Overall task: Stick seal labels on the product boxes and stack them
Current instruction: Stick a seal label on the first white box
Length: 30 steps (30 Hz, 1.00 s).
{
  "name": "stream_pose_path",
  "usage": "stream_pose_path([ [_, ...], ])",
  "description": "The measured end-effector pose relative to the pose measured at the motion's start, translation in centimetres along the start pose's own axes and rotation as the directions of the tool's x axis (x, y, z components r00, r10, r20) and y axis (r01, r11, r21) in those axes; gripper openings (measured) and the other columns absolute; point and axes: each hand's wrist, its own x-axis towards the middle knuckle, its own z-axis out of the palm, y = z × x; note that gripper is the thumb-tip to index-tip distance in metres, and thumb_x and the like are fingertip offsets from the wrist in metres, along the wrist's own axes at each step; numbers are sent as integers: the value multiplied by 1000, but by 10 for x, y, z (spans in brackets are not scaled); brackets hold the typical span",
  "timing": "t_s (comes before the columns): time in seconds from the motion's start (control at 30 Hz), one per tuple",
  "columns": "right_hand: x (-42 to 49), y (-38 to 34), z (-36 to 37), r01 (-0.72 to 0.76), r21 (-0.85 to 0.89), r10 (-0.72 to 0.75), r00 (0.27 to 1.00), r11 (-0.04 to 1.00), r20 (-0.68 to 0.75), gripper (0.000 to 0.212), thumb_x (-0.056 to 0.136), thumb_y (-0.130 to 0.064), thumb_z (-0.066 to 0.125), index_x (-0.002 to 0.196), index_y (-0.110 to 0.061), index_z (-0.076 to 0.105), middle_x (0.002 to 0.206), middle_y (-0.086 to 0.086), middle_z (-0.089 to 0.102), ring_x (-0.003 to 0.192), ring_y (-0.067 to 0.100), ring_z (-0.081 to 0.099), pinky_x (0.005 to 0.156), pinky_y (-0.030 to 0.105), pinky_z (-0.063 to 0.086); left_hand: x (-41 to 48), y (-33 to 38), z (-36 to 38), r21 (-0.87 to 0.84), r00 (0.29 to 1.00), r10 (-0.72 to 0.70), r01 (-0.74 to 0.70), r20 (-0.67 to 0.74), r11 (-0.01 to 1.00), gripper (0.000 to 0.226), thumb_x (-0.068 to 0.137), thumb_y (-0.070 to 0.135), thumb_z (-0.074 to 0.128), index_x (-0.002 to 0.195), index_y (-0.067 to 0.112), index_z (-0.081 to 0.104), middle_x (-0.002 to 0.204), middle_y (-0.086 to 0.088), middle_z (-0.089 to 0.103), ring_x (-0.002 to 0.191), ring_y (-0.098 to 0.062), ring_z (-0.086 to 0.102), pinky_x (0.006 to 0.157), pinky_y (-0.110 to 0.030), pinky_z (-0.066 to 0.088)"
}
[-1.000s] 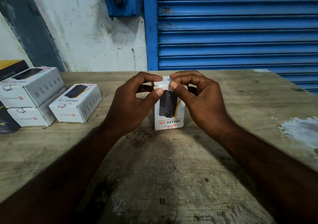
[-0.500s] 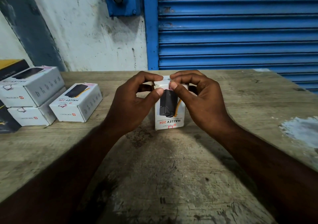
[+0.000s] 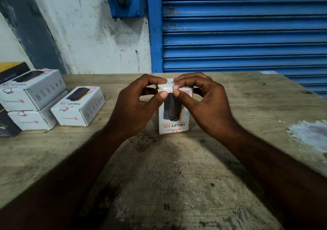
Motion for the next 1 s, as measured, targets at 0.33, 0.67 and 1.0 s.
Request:
stream_pose_path([
  [0.33,7,4,-7,37,-73,-34,999,997,40,11,86,-22,75,97,-21,77,105,-12,72,109,13,65,96,49,52,-1,2,0,17,1000,-3,3,8,1000,20,96,22,65,115,25,61,116,16,66,103,0,65,78,-12,51],
  [0.67,4,2,-5,-1,-46,2,1000,999,21,11,85,-24,73,96,-25,75,105,-11,72,111,14,64,95,49,52,0,0,-1,16,1000,-4,4,19,1000,22,96,23,65,118,23,63,118,14,67,105,-3,66,81,-17,55],
  [1.0,-1,3,3,-7,38,8,999,999,-32,11,86,-20,72,95,-27,72,107,-8,71,113,19,64,97,48,53,1,-2,-2,5,1000,-8,7,29,1000,24,96,21,65,120,18,64,120,9,68,105,-9,67,85,-24,57],
])
